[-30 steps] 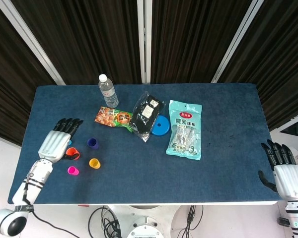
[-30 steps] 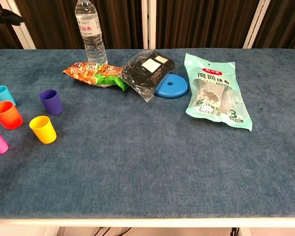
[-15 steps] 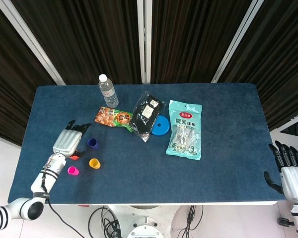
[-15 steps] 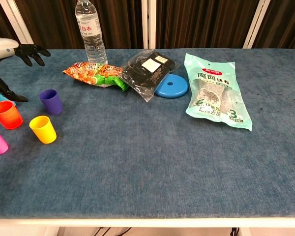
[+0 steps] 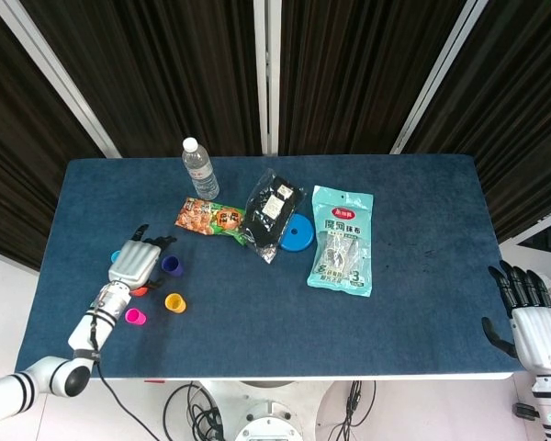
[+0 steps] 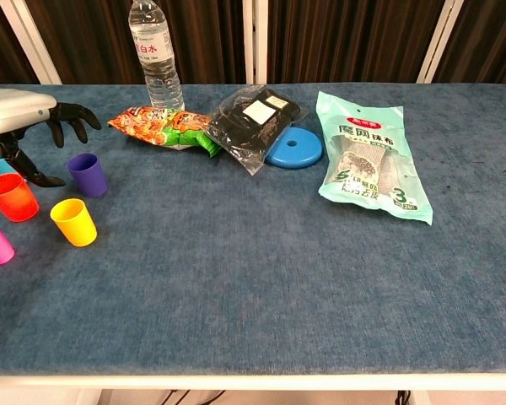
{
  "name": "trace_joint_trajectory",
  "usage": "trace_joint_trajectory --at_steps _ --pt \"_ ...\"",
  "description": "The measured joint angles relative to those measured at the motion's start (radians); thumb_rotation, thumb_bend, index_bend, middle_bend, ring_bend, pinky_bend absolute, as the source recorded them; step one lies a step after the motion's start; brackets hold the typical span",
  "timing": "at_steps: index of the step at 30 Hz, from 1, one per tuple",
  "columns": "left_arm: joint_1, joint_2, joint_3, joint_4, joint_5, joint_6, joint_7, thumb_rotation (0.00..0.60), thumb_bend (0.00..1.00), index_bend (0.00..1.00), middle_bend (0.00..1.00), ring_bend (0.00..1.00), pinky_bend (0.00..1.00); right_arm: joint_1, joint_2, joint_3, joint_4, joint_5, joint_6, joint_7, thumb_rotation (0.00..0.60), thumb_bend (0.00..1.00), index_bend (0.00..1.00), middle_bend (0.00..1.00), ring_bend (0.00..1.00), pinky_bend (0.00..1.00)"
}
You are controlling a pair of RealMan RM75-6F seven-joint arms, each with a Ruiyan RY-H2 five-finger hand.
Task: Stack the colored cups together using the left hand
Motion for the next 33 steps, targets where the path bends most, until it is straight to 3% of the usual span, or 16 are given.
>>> trace_joint_trajectory --at_steps 10,24,33 --pt "-0.012 -0.060 0.013 0.096 0.023 -0.004 -0.039 0.600 0.24 0.28 0.31 0.41 0.01 0.002 -0.004 0.004 0.020 0.021 -0.014 0.016 0.600 0.33 0.00 0.00 0.00 0.00" --pt "-0.029 -0.085 0.014 0.131 0.036 -0.019 -0.073 0.600 0.26 0.32 0.35 0.47 0.02 0.003 -0.005 0.009 0.029 0.053 -0.036 0.025 0.600 0.33 0.00 0.00 0.00 0.00" --pt "-0.031 -0.092 0.018 0.149 0.057 -0.016 -0.111 0.600 0.28 0.43 0.42 0.52 0.03 0.008 -0.011 0.010 0.032 0.057 -0.046 0.021 0.600 0.33 0.00 0.00 0.00 0.00"
